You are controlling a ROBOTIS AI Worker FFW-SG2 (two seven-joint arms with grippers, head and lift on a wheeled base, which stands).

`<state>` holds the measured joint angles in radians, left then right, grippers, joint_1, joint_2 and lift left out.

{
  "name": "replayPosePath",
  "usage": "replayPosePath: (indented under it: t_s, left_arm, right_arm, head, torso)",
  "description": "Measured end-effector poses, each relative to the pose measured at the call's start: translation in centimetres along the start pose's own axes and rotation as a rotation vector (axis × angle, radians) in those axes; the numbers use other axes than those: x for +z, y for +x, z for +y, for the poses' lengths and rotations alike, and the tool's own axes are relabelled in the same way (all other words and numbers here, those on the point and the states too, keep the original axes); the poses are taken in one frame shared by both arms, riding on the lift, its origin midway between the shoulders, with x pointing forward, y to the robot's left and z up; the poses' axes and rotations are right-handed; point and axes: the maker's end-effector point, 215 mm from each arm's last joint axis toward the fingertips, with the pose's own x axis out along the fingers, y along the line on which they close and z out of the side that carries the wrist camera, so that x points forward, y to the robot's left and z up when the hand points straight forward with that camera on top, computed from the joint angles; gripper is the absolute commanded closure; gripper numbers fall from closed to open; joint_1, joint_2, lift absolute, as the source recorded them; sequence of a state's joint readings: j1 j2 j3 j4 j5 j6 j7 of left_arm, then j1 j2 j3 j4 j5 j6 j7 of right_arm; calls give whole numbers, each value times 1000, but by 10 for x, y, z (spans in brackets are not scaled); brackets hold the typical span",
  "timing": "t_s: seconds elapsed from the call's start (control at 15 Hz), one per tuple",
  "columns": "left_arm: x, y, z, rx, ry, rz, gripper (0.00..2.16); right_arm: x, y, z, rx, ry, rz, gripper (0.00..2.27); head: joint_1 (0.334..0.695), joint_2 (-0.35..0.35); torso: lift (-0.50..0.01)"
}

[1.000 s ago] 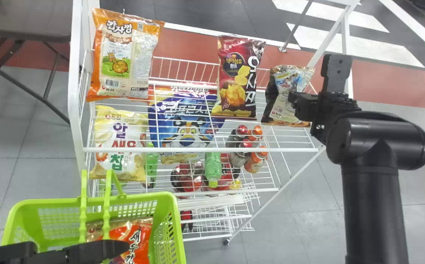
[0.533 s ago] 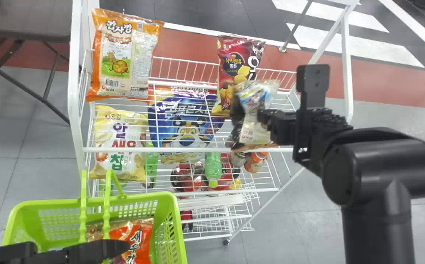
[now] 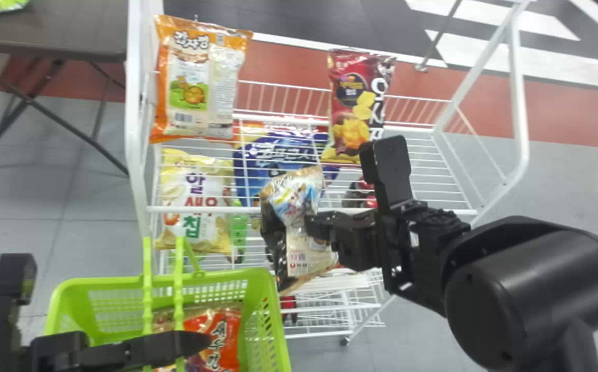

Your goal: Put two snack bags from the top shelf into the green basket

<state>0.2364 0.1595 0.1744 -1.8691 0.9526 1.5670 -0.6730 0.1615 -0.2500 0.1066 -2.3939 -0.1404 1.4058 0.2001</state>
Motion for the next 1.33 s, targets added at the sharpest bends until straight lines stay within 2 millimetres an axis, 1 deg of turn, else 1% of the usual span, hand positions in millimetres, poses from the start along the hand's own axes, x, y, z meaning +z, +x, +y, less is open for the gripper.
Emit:
replayPosePath:
  t_s: [0.33, 0.4, 0.53, 0.6, 0.67, 0.73, 0.8, 0.87, 1.0, 1.13, 1.27, 1.33]
  left_arm:
    - [1, 1, -1, -5, 0, -2, 2145]
    - [1, 1, -1, -5, 0, -2, 2145]
    - [1, 1, -2, -7, 0, -2, 2145]
    - [1, 2, -2, -8, 1, -2, 2145]
    - [1, 2, -2, -9, 1, -1, 2145]
    - [2, 3, -3, -10, 1, 0, 2145]
    - [1, 3, -3, -11, 1, 2, 2145]
    - [1, 4, -3, -12, 1, 3, 2145]
    - [1, 4, -3, -14, 1, 3, 2145]
    - [1, 5, -3, -14, 1, 4, 2145]
    - [1, 5, -4, -14, 1, 5, 2145]
    - [0, 5, -5, -17, 1, 6, 2145]
  right_arm:
    - [-40, 14, 104, 201, -50, 77, 2243]
    - [-47, 16, 118, 231, -49, 91, 2243]
    - [-66, 23, 146, 294, -45, 123, 2243]
    - [-74, 27, 158, 323, -40, 131, 2229]
    - [-79, 33, 167, 346, -31, 130, 2121]
    - [-84, 39, 177, 373, -12, 124, 1703]
    - [-87, 45, 183, 391, 7, 114, 569]
    - [-89, 49, 186, 398, 18, 106, -2]
    - [-95, 51, 185, 397, 22, 102, 22]
    - [-92, 47, 171, 365, 19, 85, 66]
    - [-81, 38, 157, 372, 41, 43, 70]
    - [-69, 35, 147, 367, 54, -16, 76]
  head:
    - [695, -86]
    - [695, -42]
    - [695, -6]
    - [695, 24]
    - [695, 40]
    - [695, 55]
    - [695, 69]
    - [695, 76]
    - [695, 78]
    - [695, 57]
    - [695, 23]
    - [695, 9]
  torso:
    - [-1]
    - [-1]
    - [-1]
    - [-1]
    - [-1]
    - [-1]
    - [-1]
    - [-1]
    - [-1]
    - [-1]
    - [-1]
    - [-1]
